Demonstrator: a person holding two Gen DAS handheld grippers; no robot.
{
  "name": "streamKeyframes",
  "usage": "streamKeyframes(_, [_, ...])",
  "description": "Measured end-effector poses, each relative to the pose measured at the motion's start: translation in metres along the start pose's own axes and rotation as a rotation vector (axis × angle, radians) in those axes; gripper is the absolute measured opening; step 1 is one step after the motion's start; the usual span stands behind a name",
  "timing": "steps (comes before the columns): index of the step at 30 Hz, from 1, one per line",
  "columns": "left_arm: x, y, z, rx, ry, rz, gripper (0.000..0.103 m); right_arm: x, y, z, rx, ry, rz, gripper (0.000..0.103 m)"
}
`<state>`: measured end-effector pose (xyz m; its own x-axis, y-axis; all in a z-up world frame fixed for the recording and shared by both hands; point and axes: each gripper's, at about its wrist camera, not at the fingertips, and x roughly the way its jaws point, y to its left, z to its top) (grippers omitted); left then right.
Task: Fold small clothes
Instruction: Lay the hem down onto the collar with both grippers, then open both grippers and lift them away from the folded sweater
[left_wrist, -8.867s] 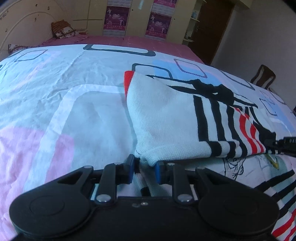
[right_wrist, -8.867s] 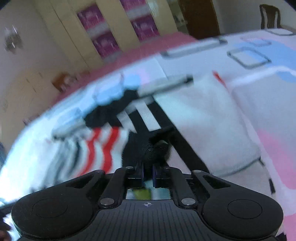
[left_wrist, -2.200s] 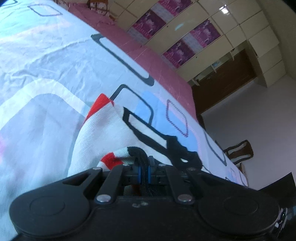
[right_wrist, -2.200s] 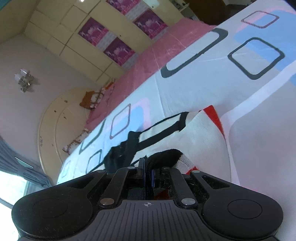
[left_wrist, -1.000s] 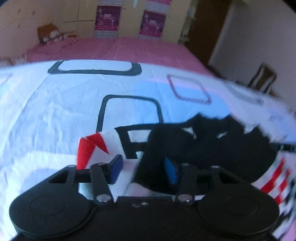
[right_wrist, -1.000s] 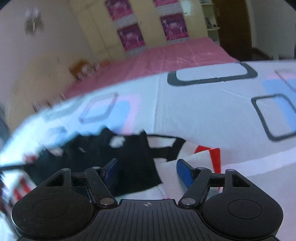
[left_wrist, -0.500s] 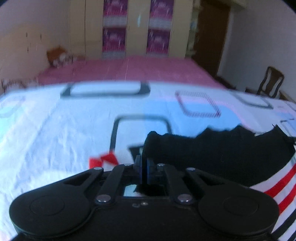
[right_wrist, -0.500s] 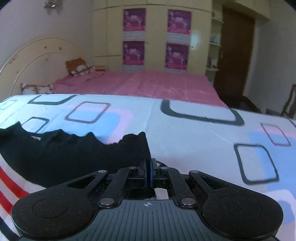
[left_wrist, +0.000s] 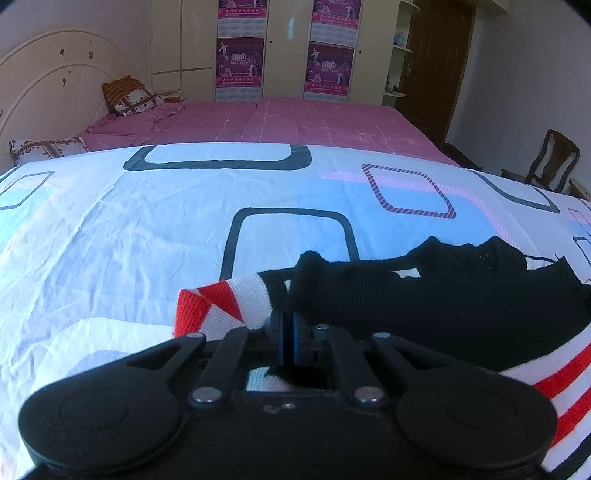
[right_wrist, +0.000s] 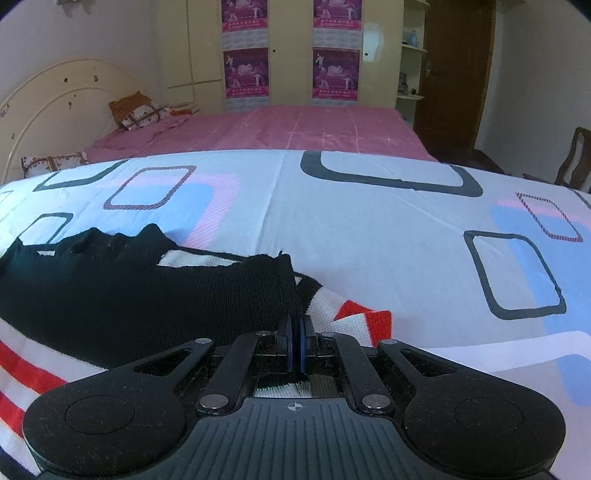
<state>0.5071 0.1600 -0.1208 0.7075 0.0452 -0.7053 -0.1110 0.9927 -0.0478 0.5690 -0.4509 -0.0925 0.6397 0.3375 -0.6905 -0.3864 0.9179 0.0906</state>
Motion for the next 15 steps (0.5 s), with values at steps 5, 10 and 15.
streamKeyframes(5, [-0.001,-0.004,0.001,0.032,-0.005,0.066,0.035,-0.002,0.007,0.001,-0.043,-0.014,-0.033,0.006])
streamKeyframes(10, [-0.030,-0.005,0.003,-0.001,-0.083,0.101,0.079,-0.034,0.015,0.000,-0.058,-0.159,-0.145,0.082])
streamKeyframes(15, [-0.049,-0.056,0.005,0.035,-0.154,-0.125,0.073,-0.039,0.061,0.002,-0.086,-0.097,0.089,0.043])
